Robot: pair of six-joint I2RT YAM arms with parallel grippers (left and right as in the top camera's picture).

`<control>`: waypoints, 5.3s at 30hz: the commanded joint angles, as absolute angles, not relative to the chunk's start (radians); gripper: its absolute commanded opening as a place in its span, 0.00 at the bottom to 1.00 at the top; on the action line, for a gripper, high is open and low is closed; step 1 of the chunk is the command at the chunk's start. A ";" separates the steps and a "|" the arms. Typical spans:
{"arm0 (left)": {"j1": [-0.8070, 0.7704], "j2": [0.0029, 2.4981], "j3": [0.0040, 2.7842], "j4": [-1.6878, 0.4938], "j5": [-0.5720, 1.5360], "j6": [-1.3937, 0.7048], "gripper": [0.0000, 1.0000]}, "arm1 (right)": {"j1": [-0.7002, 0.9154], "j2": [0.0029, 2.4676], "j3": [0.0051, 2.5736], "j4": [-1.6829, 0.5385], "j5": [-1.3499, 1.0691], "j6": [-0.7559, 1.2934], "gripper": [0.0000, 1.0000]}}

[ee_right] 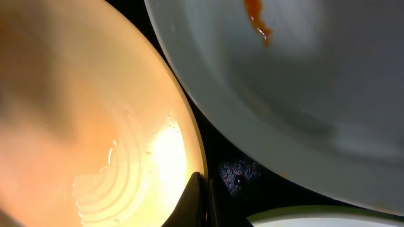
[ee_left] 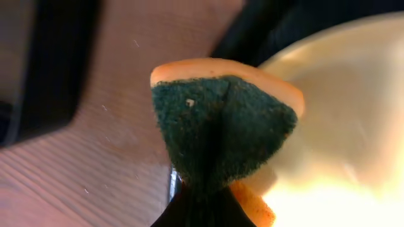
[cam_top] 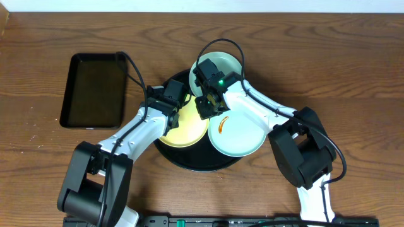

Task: Clean dirty plates on tray and stack at the side
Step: 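Scrub the cream plate with the sponge while the right gripper holds it, then lift the sponge off the plate and move the left gripper aside, then tilt the cream plate up by its rim with the right gripper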

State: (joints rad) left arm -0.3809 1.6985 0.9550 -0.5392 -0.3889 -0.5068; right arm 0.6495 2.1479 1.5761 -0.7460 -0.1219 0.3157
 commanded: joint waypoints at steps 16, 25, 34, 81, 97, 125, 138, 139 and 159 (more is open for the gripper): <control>-0.376 1.242 0.984 -0.699 -0.427 -0.507 0.07 | 0.649 2.111 1.680 -0.758 -0.101 0.245 0.01; -0.376 1.141 0.983 -0.792 -0.427 -0.517 0.08 | 0.649 2.029 1.783 -0.824 -0.015 0.189 0.01; -0.376 1.143 0.979 -0.804 -0.427 -0.563 0.08 | 0.649 1.956 1.808 -0.900 0.074 0.148 0.01; -0.376 1.145 0.973 -0.804 -0.426 -0.564 0.08 | 0.723 2.211 1.755 -0.965 0.047 0.456 0.34; -0.376 1.145 0.973 -0.803 -0.426 -0.564 0.08 | 0.742 2.211 1.711 -0.912 0.040 0.467 0.25; -0.376 1.145 0.973 -0.800 -0.399 -0.575 0.08 | 0.748 2.213 1.618 -0.782 0.017 0.474 0.21; -0.376 1.145 0.973 -0.799 -0.376 -0.582 0.08 | 0.744 2.248 1.625 -0.763 -0.033 0.446 0.01; -0.376 1.145 0.973 -0.799 -0.373 -0.582 0.08 | 0.744 2.248 1.632 -0.770 -0.034 0.435 0.01; -0.376 1.145 0.973 -0.799 -0.366 -0.582 0.08 | 0.741 2.164 1.839 -0.880 0.140 0.338 0.01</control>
